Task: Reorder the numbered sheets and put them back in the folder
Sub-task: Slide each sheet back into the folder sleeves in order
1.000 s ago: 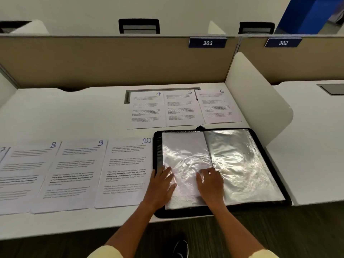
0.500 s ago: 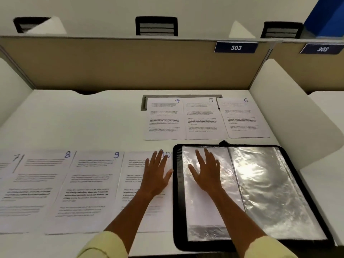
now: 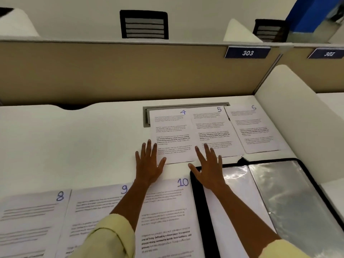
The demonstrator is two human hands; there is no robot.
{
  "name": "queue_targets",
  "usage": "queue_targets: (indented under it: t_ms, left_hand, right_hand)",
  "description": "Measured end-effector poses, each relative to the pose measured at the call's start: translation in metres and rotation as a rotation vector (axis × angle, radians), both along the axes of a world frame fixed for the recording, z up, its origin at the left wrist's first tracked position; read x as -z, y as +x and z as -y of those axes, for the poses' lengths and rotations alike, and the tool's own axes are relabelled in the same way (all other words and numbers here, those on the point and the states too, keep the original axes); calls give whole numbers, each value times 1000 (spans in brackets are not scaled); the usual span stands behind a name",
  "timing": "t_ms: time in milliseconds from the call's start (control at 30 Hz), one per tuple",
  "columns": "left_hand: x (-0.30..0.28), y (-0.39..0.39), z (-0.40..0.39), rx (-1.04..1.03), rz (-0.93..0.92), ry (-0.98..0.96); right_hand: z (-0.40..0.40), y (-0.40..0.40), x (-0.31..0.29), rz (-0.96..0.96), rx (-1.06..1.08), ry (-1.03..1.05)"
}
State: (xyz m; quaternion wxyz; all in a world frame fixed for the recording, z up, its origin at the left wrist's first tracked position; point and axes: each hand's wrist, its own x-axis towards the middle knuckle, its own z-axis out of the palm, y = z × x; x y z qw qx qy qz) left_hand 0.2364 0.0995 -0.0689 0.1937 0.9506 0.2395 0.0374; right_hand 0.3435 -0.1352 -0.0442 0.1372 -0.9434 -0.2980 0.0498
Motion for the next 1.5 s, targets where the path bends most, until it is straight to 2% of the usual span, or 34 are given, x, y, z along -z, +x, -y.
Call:
queue_targets:
  t_ms: [167, 367, 533, 800, 1033, 1167, 1267, 1500]
  left_hand:
    - [11, 27, -8, -25, 45, -33]
    - [26, 37, -6, -70, -37, 119]
    - [26, 37, -5, -82, -14, 129]
    - [27, 39, -5, -91, -30, 138]
    - [26, 38, -4, -96, -44, 155]
    - [25, 39, -4, -100, -21, 143]
    - [25, 39, -3, -96, -24, 146]
    - [26, 38, -4, -95, -51, 147]
  right_hand:
    - [-27, 29, 2, 5, -21, -57]
    - [-53, 76, 11, -31, -51, -70]
    - [-83, 115, 15, -84, -47, -126]
    - [-116, 154, 25, -145, -36, -93]
    - [-119, 155, 28, -211, -19, 131]
    - [-120, 155, 21, -220, -10, 391]
    - [-122, 152, 14, -305, 59, 555]
    - [-106, 139, -2, -482, 184, 595]
